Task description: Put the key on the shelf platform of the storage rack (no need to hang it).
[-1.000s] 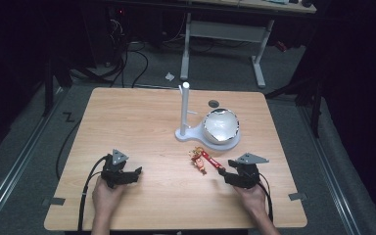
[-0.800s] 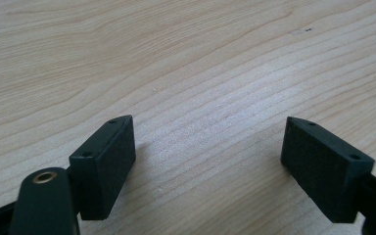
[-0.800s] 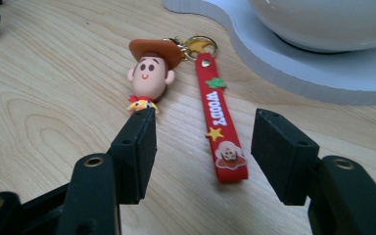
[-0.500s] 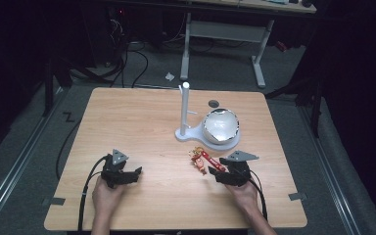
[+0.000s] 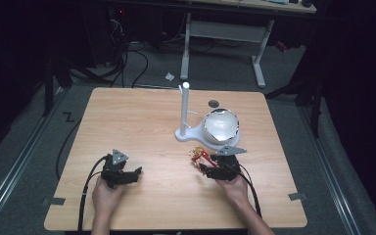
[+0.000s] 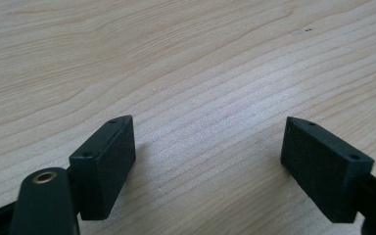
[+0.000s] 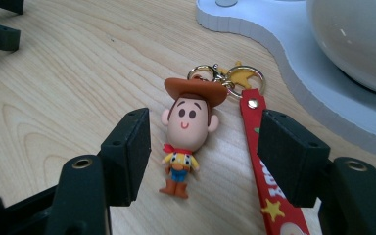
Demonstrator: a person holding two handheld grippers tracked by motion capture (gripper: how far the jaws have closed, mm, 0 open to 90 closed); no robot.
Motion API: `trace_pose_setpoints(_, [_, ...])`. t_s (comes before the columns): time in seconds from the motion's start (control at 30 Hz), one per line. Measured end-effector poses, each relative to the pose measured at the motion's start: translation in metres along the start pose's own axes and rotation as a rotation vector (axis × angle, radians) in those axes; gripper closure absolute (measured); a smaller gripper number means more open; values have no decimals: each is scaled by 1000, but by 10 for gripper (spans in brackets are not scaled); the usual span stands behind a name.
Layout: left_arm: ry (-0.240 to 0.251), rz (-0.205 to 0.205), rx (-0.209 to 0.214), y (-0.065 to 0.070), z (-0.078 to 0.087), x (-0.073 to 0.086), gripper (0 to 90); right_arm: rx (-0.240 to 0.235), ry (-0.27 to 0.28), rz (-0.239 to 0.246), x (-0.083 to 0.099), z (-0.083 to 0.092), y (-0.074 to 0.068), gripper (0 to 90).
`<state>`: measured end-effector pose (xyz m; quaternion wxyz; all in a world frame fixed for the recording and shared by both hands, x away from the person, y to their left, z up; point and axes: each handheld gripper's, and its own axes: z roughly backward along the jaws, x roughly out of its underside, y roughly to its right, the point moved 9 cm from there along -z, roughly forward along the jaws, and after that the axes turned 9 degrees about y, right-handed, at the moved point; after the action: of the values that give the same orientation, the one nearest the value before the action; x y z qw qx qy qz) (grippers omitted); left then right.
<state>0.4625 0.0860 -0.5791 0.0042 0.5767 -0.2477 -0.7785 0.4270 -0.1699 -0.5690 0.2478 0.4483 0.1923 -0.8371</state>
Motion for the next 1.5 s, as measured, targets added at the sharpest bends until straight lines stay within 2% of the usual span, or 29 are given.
trace_pose_setpoints(0.1, [0, 0, 0, 0, 0, 0, 209, 5, -3, 7, -2, -4, 0, 374])
trace_pose_setpoints(0.23, [0, 0, 0, 0, 0, 0, 209, 35, -2, 2, -5, -11, 5, 354])
trace_pose_setpoints(0.27, [0, 0, 0, 0, 0, 0, 209, 43, -6, -8, -5, -14, 7, 311])
trace_pose_setpoints(0.33, [0, 0, 0, 0, 0, 0, 209, 47, -12, -8, -4, -15, 9, 293])
trace_pose_setpoints(0.4, [0, 0, 0, 0, 0, 0, 209, 51, -27, -28, 0, -18, 12, 248])
trace_pose_setpoints(0.5, [0, 0, 0, 0, 0, 0, 209, 46, -38, -49, 2, -21, 16, 208])
trace_pose_setpoints(0.7, [0, 0, 0, 0, 0, 0, 209, 31, -40, -59, 3, -24, 18, 159])
trace_pose_setpoints(0.87, [0, 0, -1, 0, 0, 0, 209, 15, -74, -44, 7, -31, 13, 158])
trace_pose_setpoints(1.03, [0, -1, 0, 0, 0, 0, 209, 24, -78, -7, 6, -33, 10, 209])
trace_pose_setpoints(1.1, [0, -1, -1, 0, 0, 0, 209, 17, -84, 11, 6, -33, 7, 278])
trace_pose_setpoints(1.13, [0, -1, -1, 0, 0, 0, 209, 13, -86, 29, 6, -33, 6, 317])
trace_pose_setpoints(1.17, [0, 0, -1, 0, 0, 0, 209, 14, -88, 71, 7, -33, 2, 372])
trace_pose_setpoints(1.2, [-1, -2, 0, 0, 0, 0, 209, 14, -88, 71, 7, -33, 2, 372])
trace_pose_setpoints(1.3, [0, 0, -1, 0, 0, 0, 209, 23, -85, 127, 7, -32, -2, 482])
trace_pose_setpoints(1.43, [0, 0, 0, 0, 0, 0, 209, 20, -83, 135, 7, -32, -2, 492])
trace_pose_setpoints(1.5, [0, 0, 0, 0, 0, 0, 209, 21, -81, 141, 8, -31, -3, 534])
